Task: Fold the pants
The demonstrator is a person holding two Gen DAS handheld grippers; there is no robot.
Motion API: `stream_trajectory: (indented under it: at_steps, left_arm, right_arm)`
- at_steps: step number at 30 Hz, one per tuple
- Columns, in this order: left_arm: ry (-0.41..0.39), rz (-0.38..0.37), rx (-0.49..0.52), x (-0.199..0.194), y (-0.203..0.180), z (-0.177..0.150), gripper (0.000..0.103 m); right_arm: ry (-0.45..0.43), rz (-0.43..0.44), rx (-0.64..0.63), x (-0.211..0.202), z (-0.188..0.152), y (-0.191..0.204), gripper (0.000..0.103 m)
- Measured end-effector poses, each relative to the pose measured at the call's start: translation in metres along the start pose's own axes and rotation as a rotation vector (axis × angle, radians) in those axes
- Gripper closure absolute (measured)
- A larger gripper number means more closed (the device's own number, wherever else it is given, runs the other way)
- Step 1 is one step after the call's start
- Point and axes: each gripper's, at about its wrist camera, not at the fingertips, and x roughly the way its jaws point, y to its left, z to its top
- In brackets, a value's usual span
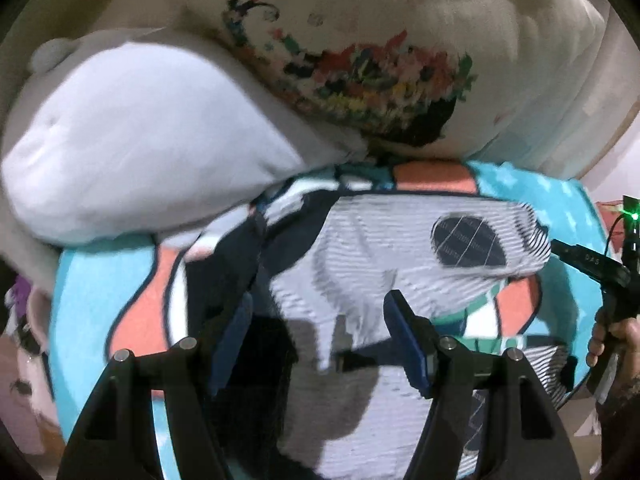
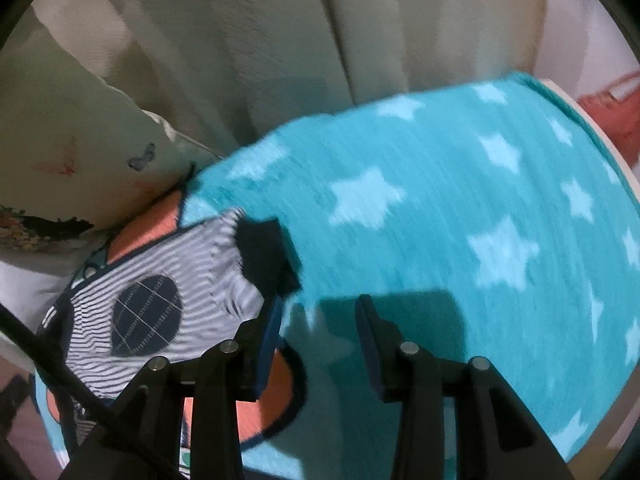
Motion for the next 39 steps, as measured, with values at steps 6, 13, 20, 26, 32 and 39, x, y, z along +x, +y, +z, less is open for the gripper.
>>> stream_trajectory:
  at_steps: [6, 13, 20, 26, 32, 39]
  left_arm:
    - [0.042, -0.054, 0.120, 0.046, -0.005, 0.040, 0.036]
    - [0.085, -0.088, 0.174, 0.093, -0.012, 0.060, 0.036]
    - [0.130, -0.074, 0.205, 0.123, -0.005, 0.064, 0.036]
    - [0.160, -0.075, 0.228, 0.131, -0.002, 0.065, 0.047]
    - [0.153, -0.047, 0.247, 0.119, 0.003, 0.064, 0.102]
    - [0.063, -0.070, 0.248, 0.073, 0.000, 0.056, 0.102]
  right_arm:
    - [-0.017, 0.109, -0.166, 0.002, 0.035, 0.031, 0.044]
    - [0.021, 0.130, -0.393, 0.029, 0.051, 0.076, 0.044]
    - [0.112, 0.155, -0.565, 0.063, 0.051, 0.102, 0.040]
    - [0.180, 0.159, -0.667, 0.084, 0.045, 0.117, 0.037]
    - [0.220, 0.220, -0.679, 0.079, 0.042, 0.123, 0.094]
    - [0.154, 0.238, -0.625, 0.038, 0.048, 0.116, 0.095]
